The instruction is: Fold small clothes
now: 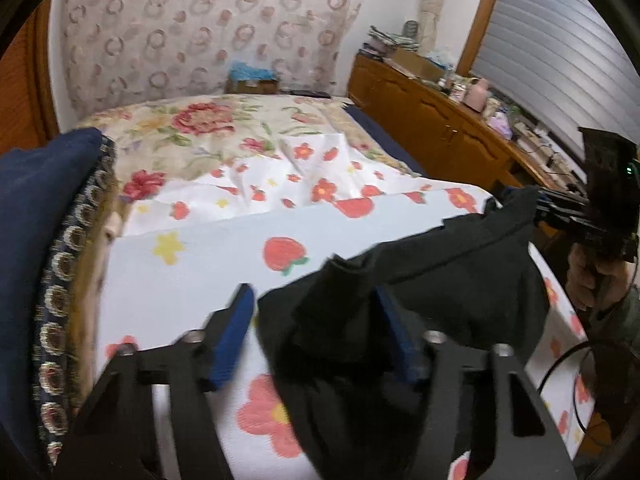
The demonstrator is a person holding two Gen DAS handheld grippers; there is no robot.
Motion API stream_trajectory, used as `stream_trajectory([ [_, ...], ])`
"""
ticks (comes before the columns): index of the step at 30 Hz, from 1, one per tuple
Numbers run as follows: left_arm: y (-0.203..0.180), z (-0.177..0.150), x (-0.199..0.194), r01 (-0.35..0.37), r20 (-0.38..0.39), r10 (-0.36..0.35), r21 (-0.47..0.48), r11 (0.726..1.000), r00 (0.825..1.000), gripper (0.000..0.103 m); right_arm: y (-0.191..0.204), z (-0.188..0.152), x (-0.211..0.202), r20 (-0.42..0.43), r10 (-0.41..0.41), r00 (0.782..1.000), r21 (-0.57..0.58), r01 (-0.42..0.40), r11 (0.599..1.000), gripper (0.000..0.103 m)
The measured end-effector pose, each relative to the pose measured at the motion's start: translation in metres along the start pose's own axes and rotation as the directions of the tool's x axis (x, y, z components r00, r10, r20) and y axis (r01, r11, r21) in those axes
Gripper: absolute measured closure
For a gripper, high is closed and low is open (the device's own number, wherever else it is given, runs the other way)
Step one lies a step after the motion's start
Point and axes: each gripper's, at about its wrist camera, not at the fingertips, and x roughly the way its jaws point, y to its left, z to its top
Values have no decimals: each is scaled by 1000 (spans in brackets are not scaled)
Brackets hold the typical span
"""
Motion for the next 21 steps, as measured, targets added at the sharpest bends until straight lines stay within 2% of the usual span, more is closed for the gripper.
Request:
stream_trajectory([
  [1,-1,0,0,14,-2,-14,2,1000,1000,64,0,2,0,-2,-13,1000,-2,13,1000,75],
  [2,-3,0,0,24,-1,-24,9,1000,1000,83,-1,3,-1,-3,-23,1000,2,23,1000,74],
  [3,-4,1,-1,11,7,-11,16,1000,1000,91,-3,5,-5,0,-30,1000,8,30,1000,74],
  [4,-4,1,-3,-22,29,22,15,1000,999,91,-5,7,-8,6,-42,999,20,42,999,73],
  [6,0,3,-5,-45,42,45,-3,999,998,92,-12,9,-14,15,-72,997,51,71,996,66],
  [8,4,3,-6,-57,39,57,-17,998,998,92,-17,8,-18,17,-99,995,74,98,992,66],
  [11,6,4,-5,-64,42,65,-15,998,997,92,-13,3,-20,8,-91,996,88,90,992,65],
  [14,7,5,-5,-89,37,90,-23,996,995,86,-4,-2,-19,0,-79,997,87,78,993,54],
  [15,8,5,-6,-92,35,93,-26,995,995,81,-1,-4,-18,-1,-69,998,91,69,993,47],
  [16,9,6,-7,-102,31,103,-32,994,994,76,0,-5,-17,-5,-62,998,92,62,994,45],
  [18,11,6,-11,-97,40,99,-39,994,994,53,5,-8,-11,-19,-52,998,86,53,995,43],
  [19,11,5,-13,-89,44,91,-41,995,995,51,5,-10,-7,-31,-51,998,85,53,995,43],
  [21,10,4,-16,-66,37,67,-42,997,997,33,6,-13,2,-61,-63,996,88,68,994,42],
])
